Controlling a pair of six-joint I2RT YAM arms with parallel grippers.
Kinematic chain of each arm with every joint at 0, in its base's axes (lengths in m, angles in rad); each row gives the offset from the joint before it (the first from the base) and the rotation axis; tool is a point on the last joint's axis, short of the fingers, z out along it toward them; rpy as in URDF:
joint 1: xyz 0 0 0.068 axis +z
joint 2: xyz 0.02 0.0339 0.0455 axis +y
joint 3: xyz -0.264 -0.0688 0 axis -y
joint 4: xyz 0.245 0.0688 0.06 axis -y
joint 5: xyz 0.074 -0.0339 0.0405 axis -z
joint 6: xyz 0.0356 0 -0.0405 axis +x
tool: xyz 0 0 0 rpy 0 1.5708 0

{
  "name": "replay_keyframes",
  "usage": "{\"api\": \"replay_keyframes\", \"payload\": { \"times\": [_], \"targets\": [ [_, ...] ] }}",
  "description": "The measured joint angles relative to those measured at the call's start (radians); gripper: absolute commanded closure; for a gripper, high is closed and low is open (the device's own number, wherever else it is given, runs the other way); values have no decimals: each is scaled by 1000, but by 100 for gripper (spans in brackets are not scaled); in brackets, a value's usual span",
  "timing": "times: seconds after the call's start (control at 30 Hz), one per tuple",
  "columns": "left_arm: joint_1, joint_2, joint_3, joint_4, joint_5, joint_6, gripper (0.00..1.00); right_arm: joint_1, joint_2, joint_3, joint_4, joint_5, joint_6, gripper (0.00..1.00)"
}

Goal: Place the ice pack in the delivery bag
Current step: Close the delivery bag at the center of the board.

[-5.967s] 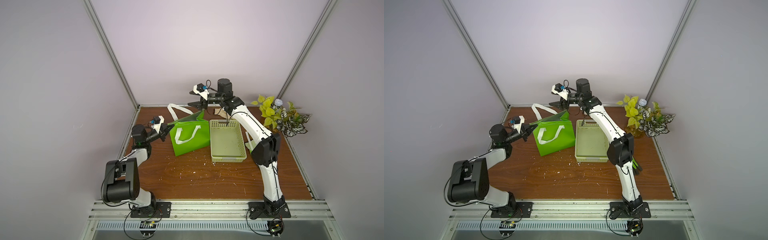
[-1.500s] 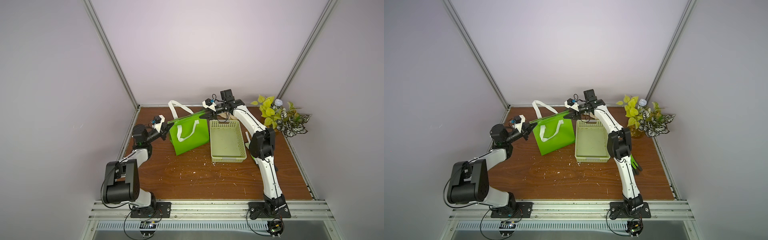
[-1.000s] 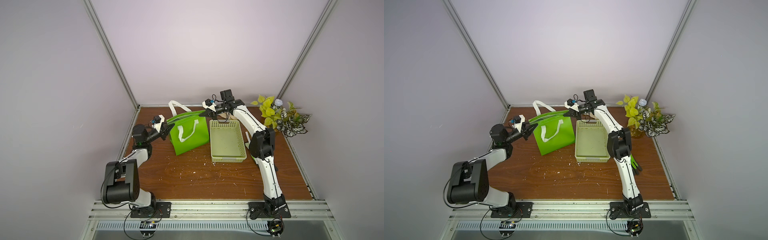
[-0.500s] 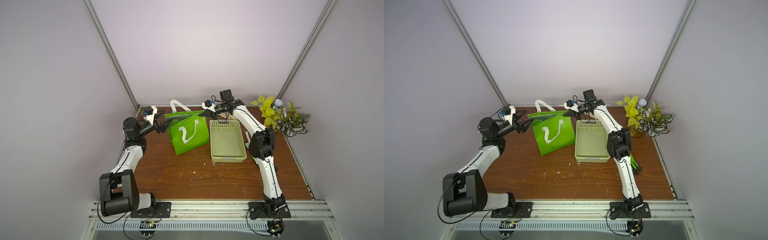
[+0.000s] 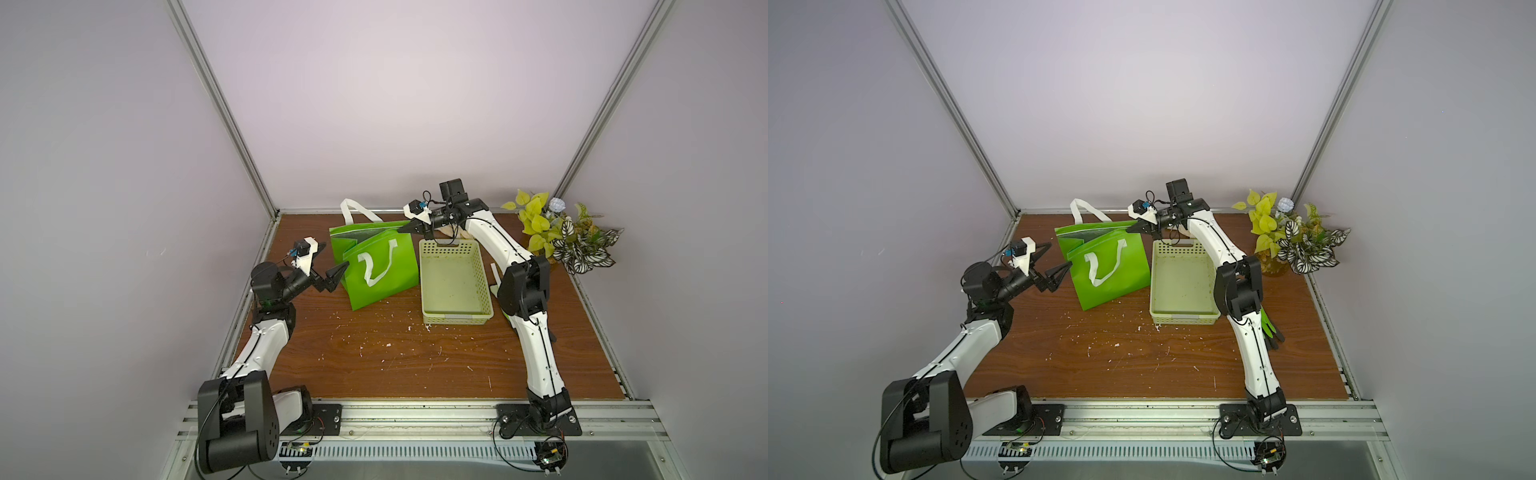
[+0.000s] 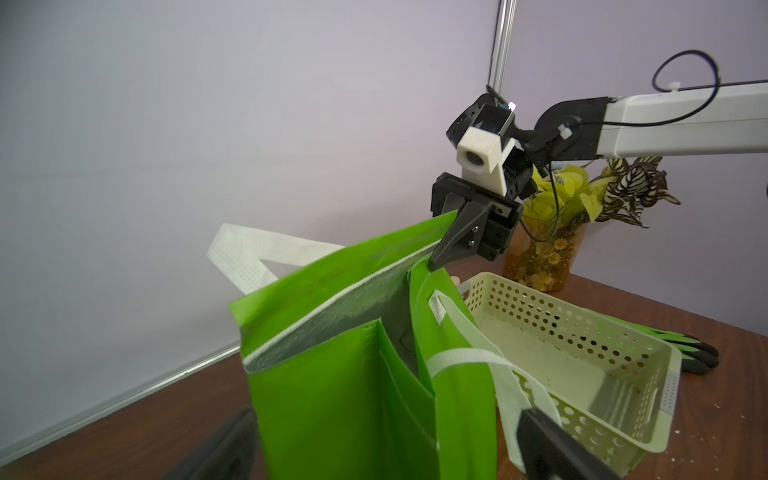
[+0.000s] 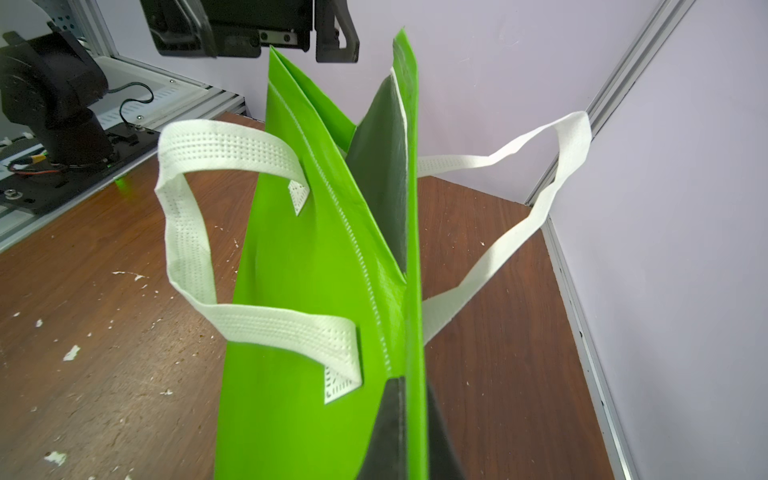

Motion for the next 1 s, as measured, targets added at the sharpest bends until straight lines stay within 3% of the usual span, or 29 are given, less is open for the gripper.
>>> {"api": "replay_keyframes", "payload": {
  "times": [0.4, 0.53, 0.7, 0.87, 1.0],
  "targets": [
    [-10, 237, 110, 97, 10, 13, 2, 0, 0, 0, 0, 2, -3, 100],
    [-40, 285, 153, 116, 32, 11, 30, 0, 0, 0, -1, 3, -10, 100],
    [-69, 322, 167, 127, 60, 19, 50, 0, -2, 0, -3, 6, -14, 100],
    [-74, 327, 164, 128, 77, 31, 80, 0, -4, 0, -6, 7, -18, 99],
    [-74, 327, 164, 132, 84, 44, 88, 0, -8, 0, -11, 19, -20, 95]
  ]
}}
